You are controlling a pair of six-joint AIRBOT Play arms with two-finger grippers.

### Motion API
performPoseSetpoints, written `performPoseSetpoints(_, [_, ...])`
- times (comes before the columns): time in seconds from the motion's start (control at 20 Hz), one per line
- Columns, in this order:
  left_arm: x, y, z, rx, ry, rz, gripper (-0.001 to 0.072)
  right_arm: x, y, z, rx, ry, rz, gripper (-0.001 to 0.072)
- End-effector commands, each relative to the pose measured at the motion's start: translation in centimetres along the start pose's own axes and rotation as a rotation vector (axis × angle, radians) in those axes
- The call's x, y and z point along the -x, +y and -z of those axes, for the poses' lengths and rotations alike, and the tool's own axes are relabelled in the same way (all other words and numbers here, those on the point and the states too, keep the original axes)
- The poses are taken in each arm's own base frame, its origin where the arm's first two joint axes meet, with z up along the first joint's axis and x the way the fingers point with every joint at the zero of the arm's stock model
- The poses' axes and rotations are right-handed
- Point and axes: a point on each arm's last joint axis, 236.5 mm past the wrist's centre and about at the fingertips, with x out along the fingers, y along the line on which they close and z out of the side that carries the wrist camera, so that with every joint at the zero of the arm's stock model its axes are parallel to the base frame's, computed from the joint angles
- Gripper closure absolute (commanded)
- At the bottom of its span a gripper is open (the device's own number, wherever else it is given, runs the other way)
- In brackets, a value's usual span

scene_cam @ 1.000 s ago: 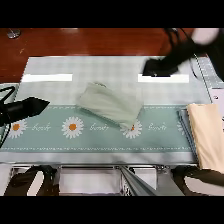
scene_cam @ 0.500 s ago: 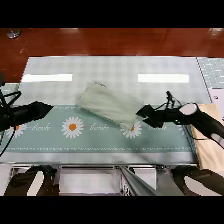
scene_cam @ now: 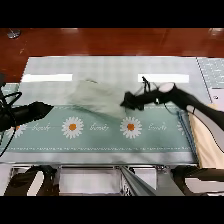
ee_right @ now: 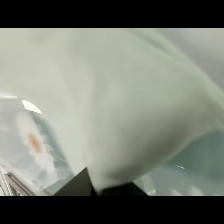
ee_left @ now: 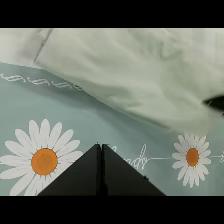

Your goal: Fold the shirts.

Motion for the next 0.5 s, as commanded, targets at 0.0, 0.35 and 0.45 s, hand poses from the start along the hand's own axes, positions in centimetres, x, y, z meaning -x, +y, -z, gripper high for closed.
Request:
performPoseSetpoints(0.0, [0.0,0.0,0.0,0.0,0.0,0.0,0.0687,5.4,6.6,-5.1,0.259,-0.074,0.095,0.0682])
performPoseSetpoints(0.35, [0.0,0.0,0.0,0.0,0.001,0.0,0.0687,23.0,10.5,-11.4,0.318,-0.328,0.283,0.0682])
performPoseSetpoints(0.45, [0.0,0.0,0.1,0.0,0.002,0.001,0.0687,27.5,9.3,-11.3,0.257,-0.389,0.304,0.0682])
